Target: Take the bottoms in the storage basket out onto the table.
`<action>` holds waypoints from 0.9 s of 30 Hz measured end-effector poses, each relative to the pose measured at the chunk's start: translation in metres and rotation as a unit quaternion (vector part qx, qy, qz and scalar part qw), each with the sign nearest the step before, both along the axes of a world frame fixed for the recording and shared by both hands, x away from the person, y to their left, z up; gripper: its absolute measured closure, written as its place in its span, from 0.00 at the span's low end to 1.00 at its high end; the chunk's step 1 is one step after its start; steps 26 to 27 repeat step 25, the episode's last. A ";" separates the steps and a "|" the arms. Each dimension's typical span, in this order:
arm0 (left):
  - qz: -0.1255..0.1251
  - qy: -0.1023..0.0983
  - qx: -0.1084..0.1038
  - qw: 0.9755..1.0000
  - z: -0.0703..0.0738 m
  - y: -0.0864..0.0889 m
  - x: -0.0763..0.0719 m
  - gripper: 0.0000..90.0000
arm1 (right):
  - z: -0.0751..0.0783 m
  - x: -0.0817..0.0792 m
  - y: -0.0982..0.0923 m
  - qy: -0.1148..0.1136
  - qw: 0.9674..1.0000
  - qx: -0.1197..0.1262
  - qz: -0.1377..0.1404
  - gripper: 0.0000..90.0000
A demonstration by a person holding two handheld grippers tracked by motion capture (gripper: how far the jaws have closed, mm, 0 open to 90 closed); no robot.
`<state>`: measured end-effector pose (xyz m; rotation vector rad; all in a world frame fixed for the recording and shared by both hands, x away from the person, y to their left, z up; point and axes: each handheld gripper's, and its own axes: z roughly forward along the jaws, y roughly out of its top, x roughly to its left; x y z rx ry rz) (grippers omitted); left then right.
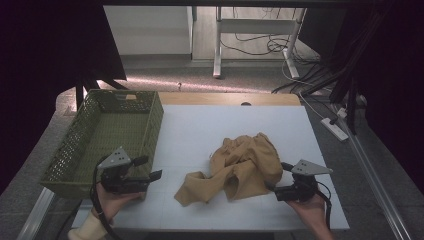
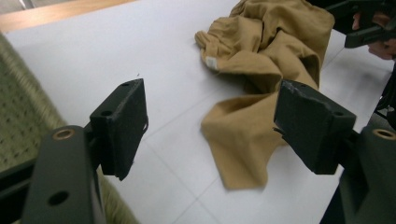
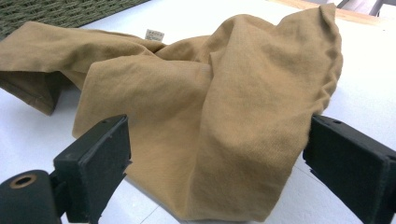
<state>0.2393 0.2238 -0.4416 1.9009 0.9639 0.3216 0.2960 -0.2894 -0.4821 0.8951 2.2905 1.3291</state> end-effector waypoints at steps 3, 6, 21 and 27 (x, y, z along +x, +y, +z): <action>0.009 0.001 0.002 1.000 -0.003 0.006 -0.003 0.29 | 0.000 0.000 0.000 0.000 1.000 0.000 0.001 0.09; 0.015 0.005 0.000 1.000 -0.006 0.011 -0.005 0.29 | 0.000 0.000 0.000 -0.001 1.000 -0.001 0.000 0.09; 0.018 0.006 0.000 1.000 -0.008 0.013 -0.004 0.28 | 0.000 0.000 0.000 -0.002 1.000 0.001 0.001 0.09; 0.017 0.005 0.003 1.000 -0.007 0.012 -0.004 0.27 | 0.000 0.000 0.000 -0.002 1.000 0.002 0.001 0.09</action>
